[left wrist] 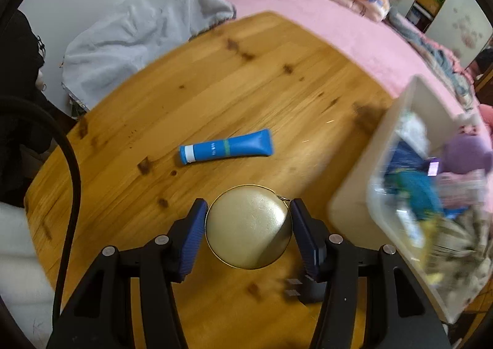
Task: Organize objects
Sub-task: 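Carry the compact and grey plush over the white tray and open both grippers, then move both grippers back to the table over the blue tube and black charger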
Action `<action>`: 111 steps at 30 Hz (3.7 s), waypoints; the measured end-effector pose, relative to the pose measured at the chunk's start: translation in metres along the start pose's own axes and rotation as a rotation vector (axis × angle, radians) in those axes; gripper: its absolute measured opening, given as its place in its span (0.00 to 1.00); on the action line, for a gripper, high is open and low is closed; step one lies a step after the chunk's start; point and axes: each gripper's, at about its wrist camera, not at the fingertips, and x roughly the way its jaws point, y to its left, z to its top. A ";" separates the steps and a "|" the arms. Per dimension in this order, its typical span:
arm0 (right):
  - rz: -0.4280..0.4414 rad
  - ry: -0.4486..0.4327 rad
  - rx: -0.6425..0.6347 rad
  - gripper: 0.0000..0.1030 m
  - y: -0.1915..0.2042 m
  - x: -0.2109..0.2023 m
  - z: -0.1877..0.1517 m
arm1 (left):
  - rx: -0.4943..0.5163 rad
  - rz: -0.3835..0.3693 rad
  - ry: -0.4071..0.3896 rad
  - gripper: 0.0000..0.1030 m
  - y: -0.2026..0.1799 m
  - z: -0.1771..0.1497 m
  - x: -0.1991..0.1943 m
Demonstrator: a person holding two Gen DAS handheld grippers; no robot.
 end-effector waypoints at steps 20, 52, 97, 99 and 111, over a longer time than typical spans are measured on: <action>-0.069 -0.181 -0.003 0.40 -0.153 -0.117 0.096 | -0.207 0.005 -0.123 0.57 -0.108 0.028 -0.122; -0.071 -0.051 -0.298 0.69 -0.255 -0.018 0.098 | -0.363 0.163 0.090 0.81 -0.166 0.055 -0.024; -0.251 -0.139 0.023 0.70 -0.179 -0.119 0.116 | -0.039 0.195 -0.183 0.81 -0.051 0.056 -0.180; -0.256 -0.152 0.058 0.70 -0.167 -0.125 0.120 | -0.013 0.175 -0.188 0.81 -0.041 0.057 -0.182; -0.228 -0.211 0.320 0.75 -0.108 -0.124 0.121 | 0.360 0.168 -0.209 0.81 -0.024 0.058 -0.142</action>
